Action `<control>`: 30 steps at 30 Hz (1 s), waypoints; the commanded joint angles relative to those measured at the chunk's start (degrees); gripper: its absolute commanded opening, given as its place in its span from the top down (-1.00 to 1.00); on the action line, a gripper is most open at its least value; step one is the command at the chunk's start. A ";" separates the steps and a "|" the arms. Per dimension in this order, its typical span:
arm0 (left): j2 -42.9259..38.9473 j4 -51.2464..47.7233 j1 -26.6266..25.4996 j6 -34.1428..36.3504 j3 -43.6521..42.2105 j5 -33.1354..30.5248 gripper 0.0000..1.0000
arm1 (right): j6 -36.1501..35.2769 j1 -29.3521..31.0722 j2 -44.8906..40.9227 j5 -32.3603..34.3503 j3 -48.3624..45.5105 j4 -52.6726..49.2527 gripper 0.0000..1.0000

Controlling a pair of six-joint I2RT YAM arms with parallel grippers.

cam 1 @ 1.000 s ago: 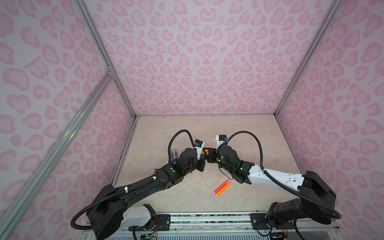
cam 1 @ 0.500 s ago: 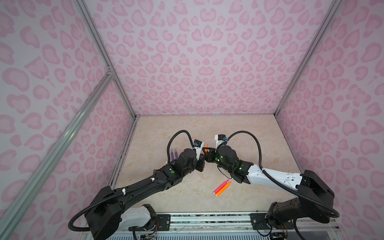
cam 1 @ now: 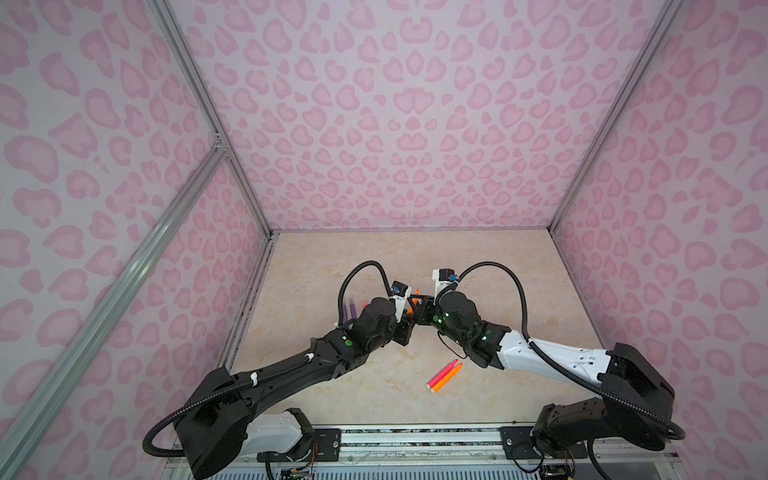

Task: Insert the pens into the pen caps
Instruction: 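Hold the orange highlighter upright with the left gripper while the right draws back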

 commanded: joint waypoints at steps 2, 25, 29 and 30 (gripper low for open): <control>0.14 3.93 -0.27 0.79 1.00 2.23 0.16 | -0.20 0.17 0.11 -1.86 -0.37 1.11 1.00; -1.70 3.98 -0.25 0.37 0.39 0.93 0.94 | 0.24 0.30 -0.60 -2.58 -0.71 0.75 0.86; -1.42 2.99 -0.14 -0.67 0.69 -2.07 0.94 | -0.43 0.18 -1.37 -1.30 -0.84 -0.09 0.25; -0.99 2.01 0.14 -1.40 1.11 -3.65 0.94 | -0.75 0.02 -1.79 0.10 -0.98 -0.72 0.15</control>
